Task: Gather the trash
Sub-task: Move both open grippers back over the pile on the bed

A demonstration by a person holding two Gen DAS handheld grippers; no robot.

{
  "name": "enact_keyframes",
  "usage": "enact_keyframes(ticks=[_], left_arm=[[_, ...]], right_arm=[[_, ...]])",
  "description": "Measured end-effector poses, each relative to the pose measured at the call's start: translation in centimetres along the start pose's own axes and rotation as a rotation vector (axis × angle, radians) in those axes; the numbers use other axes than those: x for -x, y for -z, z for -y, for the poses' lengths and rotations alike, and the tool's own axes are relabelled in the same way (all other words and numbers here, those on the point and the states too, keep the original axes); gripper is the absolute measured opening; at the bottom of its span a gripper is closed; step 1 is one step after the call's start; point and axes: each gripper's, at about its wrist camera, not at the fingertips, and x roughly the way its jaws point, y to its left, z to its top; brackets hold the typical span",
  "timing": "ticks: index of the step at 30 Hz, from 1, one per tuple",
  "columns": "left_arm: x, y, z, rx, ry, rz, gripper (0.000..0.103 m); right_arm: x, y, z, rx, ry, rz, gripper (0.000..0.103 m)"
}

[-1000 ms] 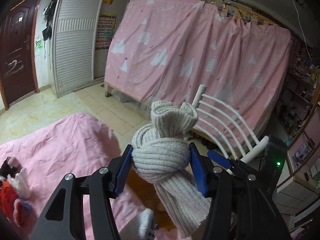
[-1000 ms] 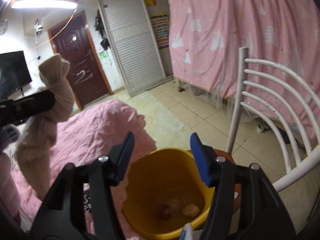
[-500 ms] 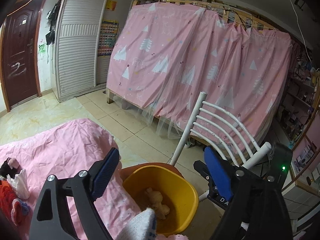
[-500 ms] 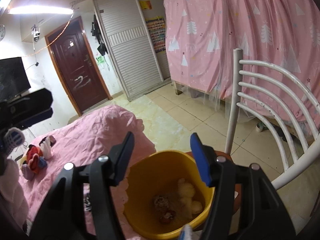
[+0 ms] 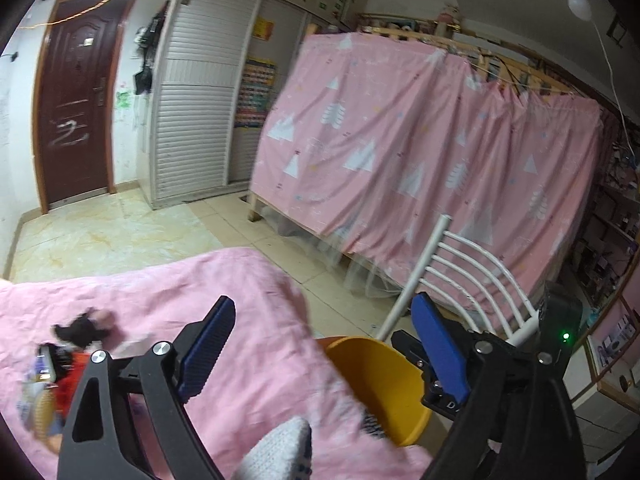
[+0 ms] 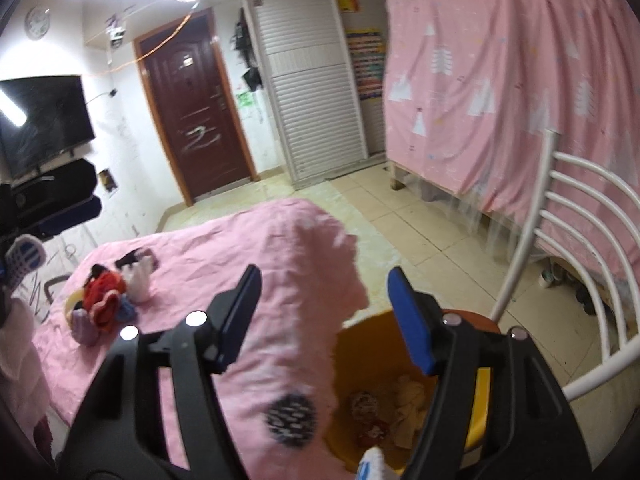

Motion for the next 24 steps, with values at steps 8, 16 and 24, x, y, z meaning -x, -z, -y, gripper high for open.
enact_keyframes(ticks=[8, 16, 24], left_arm=[[4.5, 0.2, -7.2, 0.046, -0.105, 0.028, 0.084], [7.9, 0.4, -12.8, 0.08, -0.177, 0.052, 0.085], [9.9, 1.0, -17.0, 0.094, -0.245, 0.052, 0.084]], right_arm=[[-1.9, -0.5, -6.6, 0.099, -0.086, -0.036, 0.063], [-3.5, -0.4, -12.3, 0.184, -0.149, -0.074, 0.063], [-5.0, 0.2, -17.0, 0.243, -0.23, -0.121, 0.063]])
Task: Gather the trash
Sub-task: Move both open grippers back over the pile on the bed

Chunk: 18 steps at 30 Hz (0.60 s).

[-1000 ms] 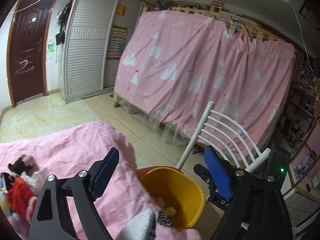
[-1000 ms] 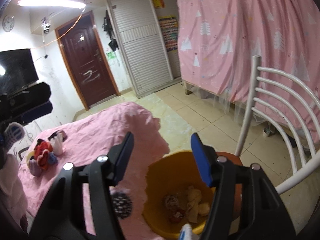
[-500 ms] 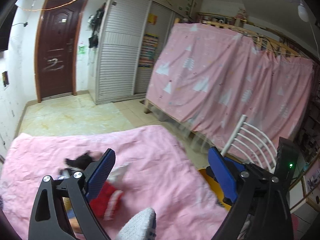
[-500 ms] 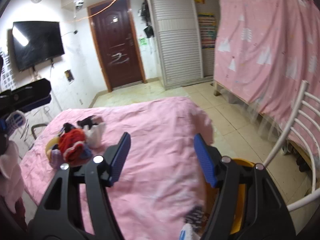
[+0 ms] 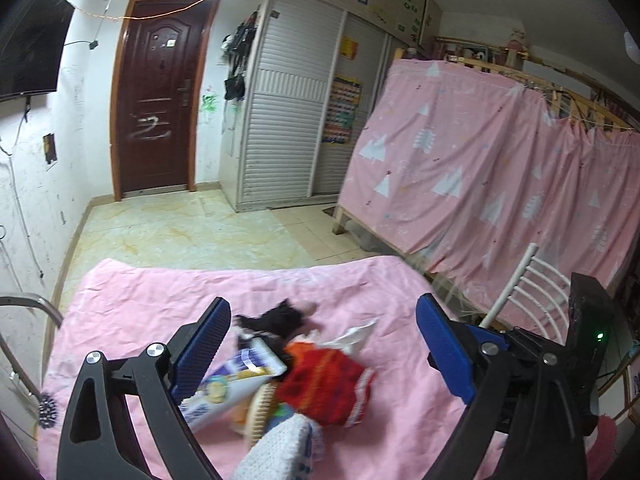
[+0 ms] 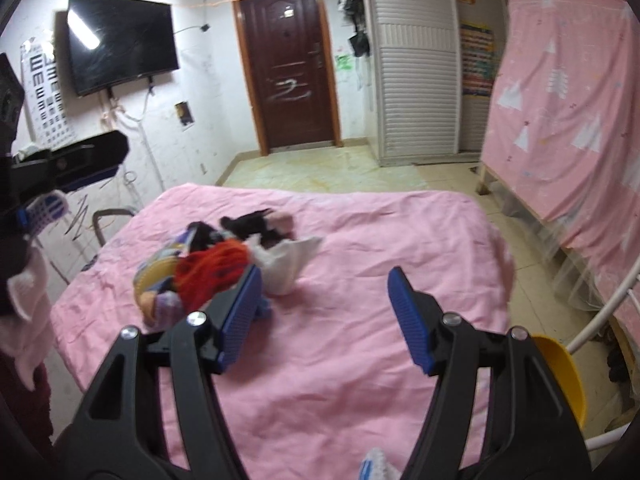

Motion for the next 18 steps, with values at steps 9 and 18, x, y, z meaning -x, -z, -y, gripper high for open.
enact_keyframes(ticks=[9, 18], left_arm=[[-1.6, 2.1, -5.6, 0.006, -0.083, -0.099, 0.084], [-3.6, 4.9, -8.3, -0.067, -0.085, -0.197, 0.085]], right_arm=[[-2.5, -0.2, -3.4, 0.057, -0.06, -0.043, 0.063], [-4.6, 0.0, -5.5, 0.099, -0.073, -0.088, 0.063]])
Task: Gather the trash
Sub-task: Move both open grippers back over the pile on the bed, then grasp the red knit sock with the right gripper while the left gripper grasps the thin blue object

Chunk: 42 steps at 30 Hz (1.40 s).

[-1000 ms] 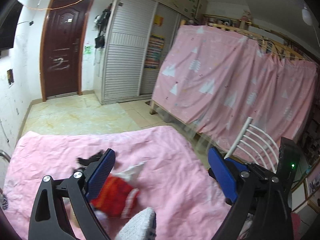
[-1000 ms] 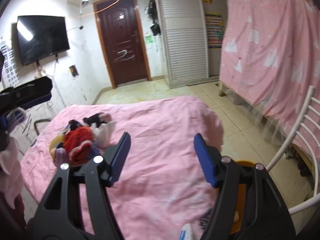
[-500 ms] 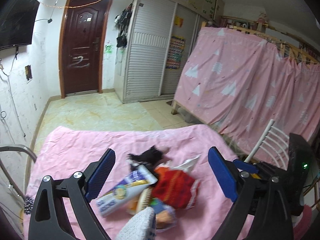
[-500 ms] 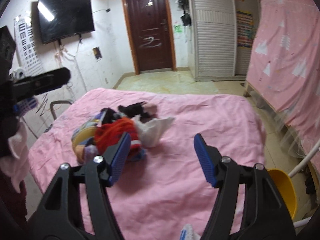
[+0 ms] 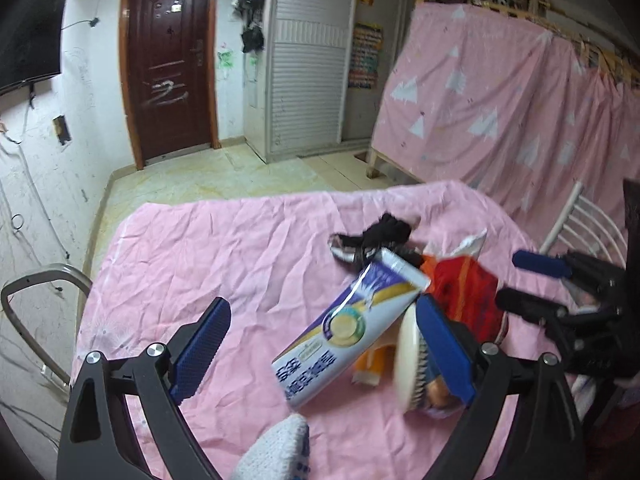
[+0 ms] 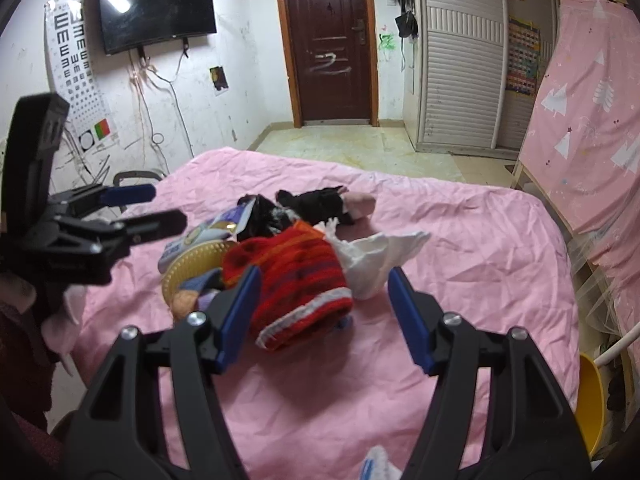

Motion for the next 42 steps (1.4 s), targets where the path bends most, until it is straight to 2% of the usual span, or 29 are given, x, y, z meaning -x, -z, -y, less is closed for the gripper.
enact_keyframes(ticks=[9, 13, 17, 18, 20, 22, 24, 26, 30, 37, 42], left_arm=[[-2.3, 0.5, -0.4, -0.104, 0.078, -0.066, 0.085], [-3.5, 0.1, -0.6, -0.104, 0.167, -0.094, 0.084], [-4.9, 0.5, -0.7, -0.099, 0.273, -0.157, 0.083], [-5.3, 0.7, -0.8, -0.095, 0.287, -0.168, 0.081], [-5.9, 1.0, -0.8, -0.087, 0.313, -0.195, 0.061], [-6.0, 1.1, -0.8, -0.087, 0.328, -0.199, 0.05], [-5.9, 1.3, -0.6, -0.094, 0.334, -0.199, 0.04], [-5.7, 1.6, -0.3, -0.106, 0.323, -0.196, 0.028], [-4.7, 2.0, 0.2, -0.131, 0.295, -0.166, 0.018], [-1.8, 2.5, 0.7, -0.137, 0.258, -0.098, 0.008], [-0.3, 2.5, 1.0, -0.132, 0.189, -0.054, 0.0]], right_arm=[[-1.6, -0.3, -0.9, 0.019, -0.001, -0.036, 0.063], [-2.3, -0.2, -1.1, 0.025, 0.0, -0.055, 0.063], [-2.7, -0.2, -1.3, 0.026, 0.002, -0.067, 0.063], [-2.9, -0.2, -1.3, 0.027, 0.005, -0.07, 0.063], [-3.0, -0.2, -1.2, 0.022, 0.007, -0.073, 0.063], [-3.2, -0.3, -1.1, 0.021, 0.013, -0.077, 0.063], [-3.4, -0.3, -1.2, 0.026, 0.016, -0.083, 0.053], [-3.5, -0.2, -1.5, 0.039, 0.017, -0.085, 0.047], [-3.3, -0.3, -2.2, 0.082, 0.044, -0.075, 0.028], [-1.2, -0.5, -1.6, 0.054, 0.05, -0.012, 0.023], [1.1, -0.9, -1.2, 0.026, 0.038, 0.054, 0.022]])
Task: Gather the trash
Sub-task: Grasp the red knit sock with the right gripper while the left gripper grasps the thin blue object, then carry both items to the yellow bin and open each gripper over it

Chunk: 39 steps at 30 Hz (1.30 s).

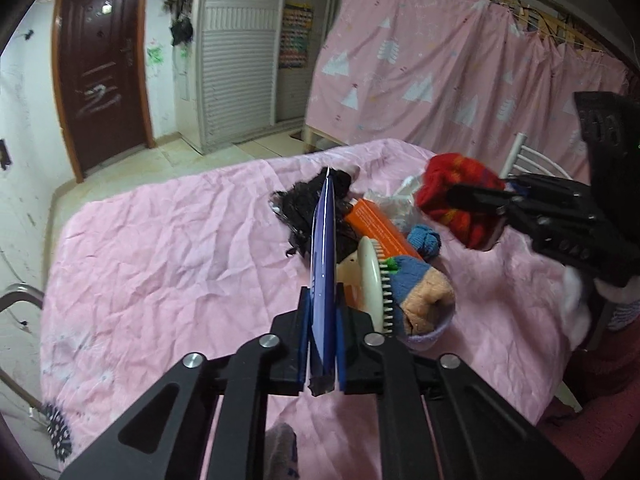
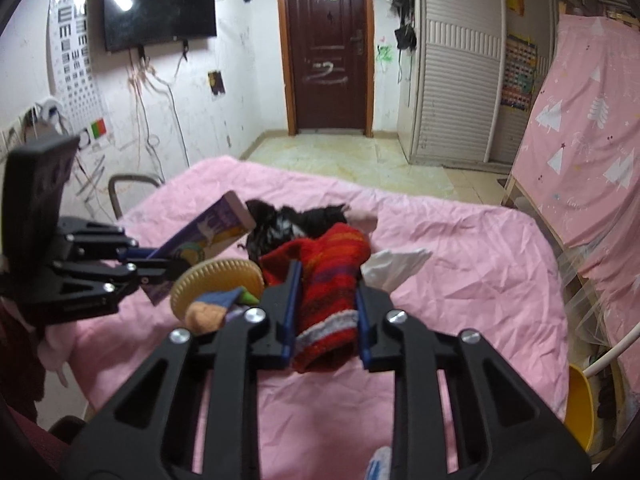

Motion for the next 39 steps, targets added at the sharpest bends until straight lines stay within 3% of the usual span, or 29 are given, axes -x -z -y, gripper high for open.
enact_keyframes(ticks=[10, 18, 39], left_arm=[[3.4, -1.0, 1.8, 0.021, -0.045, 0.079, 0.0], [4.4, -3.1, 5.5, -0.029, -0.042, 0.127, 0.0], [0.2, -7.2, 18.7, -0.178, 0.105, 0.127, 0.0]], right_arm=[[3.6, 0.5, 2.7, -0.077, 0.006, 0.075, 0.022], [6.6, 1.8, 6.5, -0.158, 0.038, 0.123, 0.022], [13.4, 7.9, 17.8, -0.361, 0.2, 0.192, 0.023]])
